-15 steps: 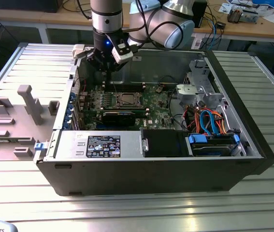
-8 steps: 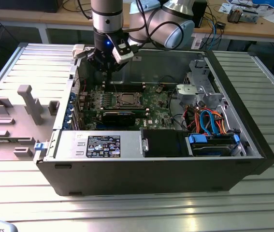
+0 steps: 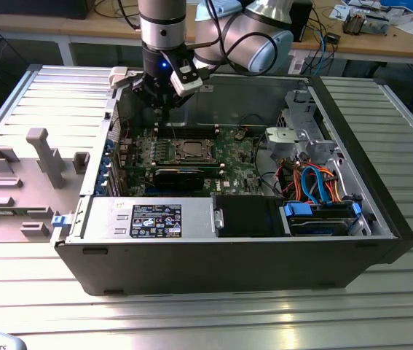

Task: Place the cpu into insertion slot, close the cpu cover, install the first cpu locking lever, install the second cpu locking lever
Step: 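Install the first cpu locking lever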

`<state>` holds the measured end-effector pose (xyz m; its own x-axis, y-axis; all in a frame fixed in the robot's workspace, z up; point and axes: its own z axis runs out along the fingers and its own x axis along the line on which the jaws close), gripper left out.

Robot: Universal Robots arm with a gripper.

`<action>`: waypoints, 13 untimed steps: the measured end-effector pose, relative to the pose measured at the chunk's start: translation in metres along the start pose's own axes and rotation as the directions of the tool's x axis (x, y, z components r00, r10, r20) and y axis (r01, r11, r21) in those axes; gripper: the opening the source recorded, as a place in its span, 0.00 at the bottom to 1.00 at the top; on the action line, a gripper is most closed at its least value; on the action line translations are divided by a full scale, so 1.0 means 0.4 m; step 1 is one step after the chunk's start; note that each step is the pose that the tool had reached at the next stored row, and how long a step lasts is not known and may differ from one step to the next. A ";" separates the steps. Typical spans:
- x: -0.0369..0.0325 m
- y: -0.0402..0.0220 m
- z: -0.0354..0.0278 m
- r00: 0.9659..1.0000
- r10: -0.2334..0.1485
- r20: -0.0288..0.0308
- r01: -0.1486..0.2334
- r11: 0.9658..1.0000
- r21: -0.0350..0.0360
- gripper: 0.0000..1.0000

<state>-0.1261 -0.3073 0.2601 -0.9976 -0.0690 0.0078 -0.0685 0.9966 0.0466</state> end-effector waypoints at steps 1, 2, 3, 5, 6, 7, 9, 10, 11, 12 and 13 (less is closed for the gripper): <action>0.000 0.000 0.000 1.000 0.000 0.000 0.000 1.000 0.000 0.11; -0.001 0.000 0.000 1.000 0.000 0.000 0.000 1.000 0.000 0.11; -0.001 0.000 0.000 1.000 0.000 0.000 0.000 1.000 0.000 0.11; -0.005 0.000 0.001 1.000 0.000 0.000 0.000 1.000 0.000 0.11; -0.009 -0.001 0.001 1.000 0.000 0.000 0.000 1.000 0.000 0.11; -0.009 -0.001 0.001 1.000 0.000 0.000 0.000 1.000 0.000 0.11; -0.010 -0.001 0.002 1.000 0.000 0.000 0.000 1.000 0.000 0.11; -0.010 -0.001 0.002 1.000 0.000 0.000 0.000 1.000 0.000 0.11; -0.011 -0.001 0.002 1.000 0.000 0.000 0.000 1.000 0.000 0.11; -0.011 -0.001 0.002 1.000 0.000 0.000 0.000 1.000 0.000 0.11; -0.011 -0.001 0.002 1.000 0.000 0.000 0.000 1.000 0.000 0.11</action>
<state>-0.1215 -0.3073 0.2594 -0.9976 -0.0689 0.0078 -0.0685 0.9966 0.0466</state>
